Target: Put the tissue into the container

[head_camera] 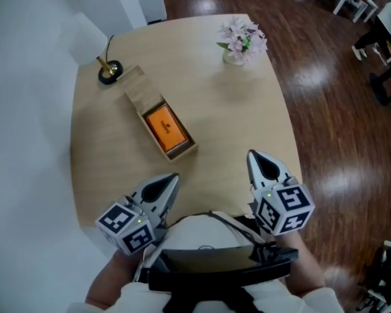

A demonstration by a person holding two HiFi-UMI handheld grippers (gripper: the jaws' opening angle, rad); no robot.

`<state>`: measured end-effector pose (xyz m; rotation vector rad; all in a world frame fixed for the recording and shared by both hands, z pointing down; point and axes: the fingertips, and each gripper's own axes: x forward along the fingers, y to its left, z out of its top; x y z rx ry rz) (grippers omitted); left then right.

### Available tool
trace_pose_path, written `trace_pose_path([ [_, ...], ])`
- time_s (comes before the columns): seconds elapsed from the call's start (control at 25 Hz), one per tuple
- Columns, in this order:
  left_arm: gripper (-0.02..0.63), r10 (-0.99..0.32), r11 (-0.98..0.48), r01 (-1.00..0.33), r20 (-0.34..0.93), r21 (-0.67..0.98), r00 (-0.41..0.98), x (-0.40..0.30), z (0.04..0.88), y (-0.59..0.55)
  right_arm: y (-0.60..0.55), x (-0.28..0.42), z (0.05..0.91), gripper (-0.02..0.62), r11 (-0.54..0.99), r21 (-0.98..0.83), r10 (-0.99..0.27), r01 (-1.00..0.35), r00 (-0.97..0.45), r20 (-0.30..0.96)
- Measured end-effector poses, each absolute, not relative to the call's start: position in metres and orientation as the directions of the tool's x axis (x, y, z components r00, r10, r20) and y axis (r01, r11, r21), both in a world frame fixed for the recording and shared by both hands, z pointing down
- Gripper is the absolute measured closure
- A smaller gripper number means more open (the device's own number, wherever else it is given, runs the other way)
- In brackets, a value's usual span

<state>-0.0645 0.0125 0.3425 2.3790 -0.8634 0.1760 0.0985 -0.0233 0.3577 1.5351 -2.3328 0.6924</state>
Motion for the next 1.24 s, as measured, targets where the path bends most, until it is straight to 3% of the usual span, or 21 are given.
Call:
trace_pose_path([
  [1.24, 0.606, -0.471, -0.624, -0.588, 0.353, 0.515, 0.809, -0.055, 0.354, 0.03, -0.011, 0.078, 0.368, 0.595, 0.404, -0.152, -0.741, -0.902, -0.42, 0.524],
])
